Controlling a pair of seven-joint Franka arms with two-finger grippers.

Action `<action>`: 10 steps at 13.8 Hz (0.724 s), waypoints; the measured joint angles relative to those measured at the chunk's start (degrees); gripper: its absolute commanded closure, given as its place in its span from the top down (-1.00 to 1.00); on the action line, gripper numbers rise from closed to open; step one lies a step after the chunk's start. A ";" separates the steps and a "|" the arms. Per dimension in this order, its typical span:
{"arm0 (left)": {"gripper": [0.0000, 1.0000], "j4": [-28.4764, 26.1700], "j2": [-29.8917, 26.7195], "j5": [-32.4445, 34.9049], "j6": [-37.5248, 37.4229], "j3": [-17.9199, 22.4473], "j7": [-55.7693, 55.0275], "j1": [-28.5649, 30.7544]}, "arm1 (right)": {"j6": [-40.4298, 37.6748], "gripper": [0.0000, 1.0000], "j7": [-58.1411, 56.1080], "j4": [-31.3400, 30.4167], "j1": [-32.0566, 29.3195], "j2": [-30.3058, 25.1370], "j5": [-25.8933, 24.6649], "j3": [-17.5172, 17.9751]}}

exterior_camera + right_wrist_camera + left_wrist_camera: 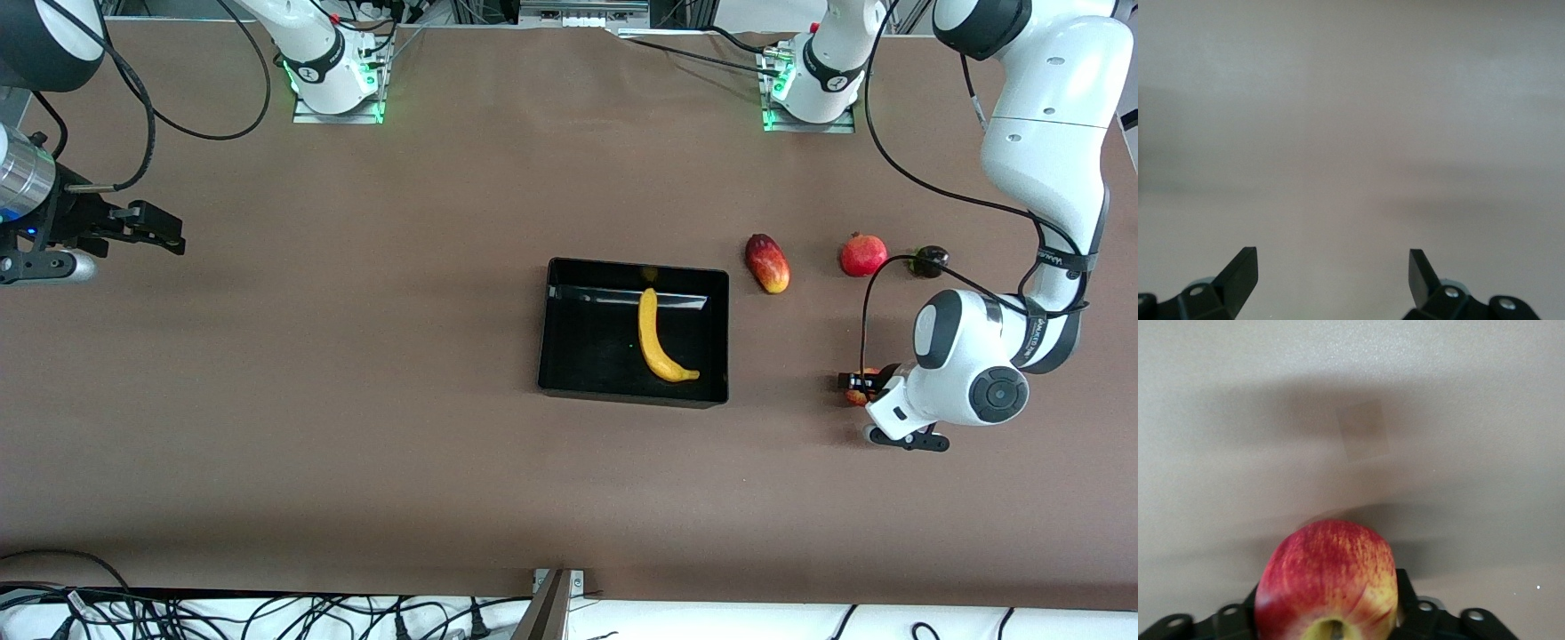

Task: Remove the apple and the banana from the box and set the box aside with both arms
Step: 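Lower the apple onto the table beside the mango and open the left gripper, then move the left gripper back into the tray and grasp the yellow banana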

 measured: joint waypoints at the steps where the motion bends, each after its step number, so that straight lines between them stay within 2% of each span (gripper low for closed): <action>1: 1.00 0.07 -0.03 0.02 -0.21 -0.06 -0.09 -0.12 | -0.12 1.00 -0.01 0.67 -0.02 -0.12 0.02 -1.03; 3: 1.00 1.01 -1.15 0.02 -3.03 -0.75 -1.20 -0.54 | -1.13 1.00 -0.04 1.48 -0.05 -0.83 1.86 -2.54; 5: 1.00 1.98 -4.62 -1.17 -7.27 -2.36 -5.41 -2.61 | -1.17 1.00 -0.05 1.49 -0.05 -1.06 3.85 -3.25; 7: 1.00 2.03 -8.23 -2.03 -9.64 -4.05 -13.53 -7.90 | -0.84 1.00 -0.05 1.49 0.24 -0.84 4.12 -3.23; 10: 1.00 1.95 -9.23 -2.38 -10.04 -4.87 -28.24 -18.69 | -0.84 1.00 -0.11 1.49 0.63 -0.81 4.34 -3.21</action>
